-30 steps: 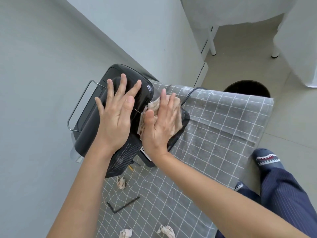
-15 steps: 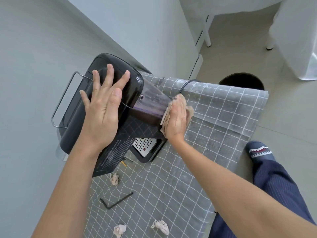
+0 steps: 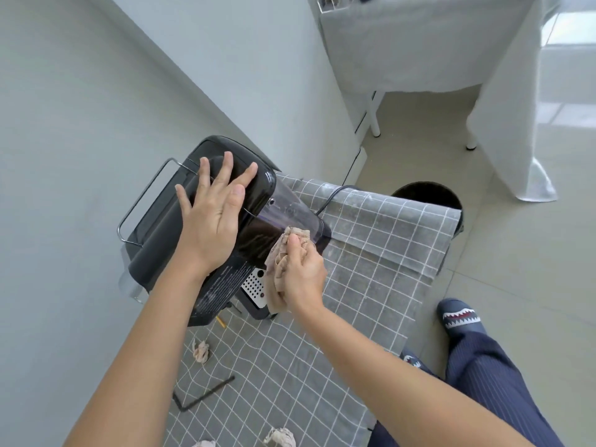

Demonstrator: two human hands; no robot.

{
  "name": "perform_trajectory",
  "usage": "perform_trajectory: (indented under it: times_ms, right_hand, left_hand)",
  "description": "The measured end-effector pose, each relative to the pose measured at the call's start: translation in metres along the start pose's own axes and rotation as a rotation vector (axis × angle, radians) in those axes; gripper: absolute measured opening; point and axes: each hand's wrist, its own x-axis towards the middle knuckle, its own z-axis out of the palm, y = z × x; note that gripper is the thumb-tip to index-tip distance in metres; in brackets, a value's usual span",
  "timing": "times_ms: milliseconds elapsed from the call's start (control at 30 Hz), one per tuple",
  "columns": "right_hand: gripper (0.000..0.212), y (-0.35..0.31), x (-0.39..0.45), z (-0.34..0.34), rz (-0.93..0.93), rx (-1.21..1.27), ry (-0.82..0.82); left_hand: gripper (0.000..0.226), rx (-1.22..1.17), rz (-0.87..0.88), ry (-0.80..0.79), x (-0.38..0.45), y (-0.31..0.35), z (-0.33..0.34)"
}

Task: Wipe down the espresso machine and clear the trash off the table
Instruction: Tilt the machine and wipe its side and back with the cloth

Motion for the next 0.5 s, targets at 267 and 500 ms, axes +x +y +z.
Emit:
perform_trajectory:
  times_ms: [267, 500]
  right_hand:
    - [0.009, -0.003, 0.012, -0.090, -0.375, -0.576, -0.275]
    - [0.038, -0.026, 0.054, -0.103, -0.377, -1.292, -0.575]
  left_hand:
    - [0.046, 0.021, 0.000, 0.007, 0.000, 0.000, -0.001]
    - [0.046, 0.088, -0.001, 0.038, -0.002, -0.002, -0.001]
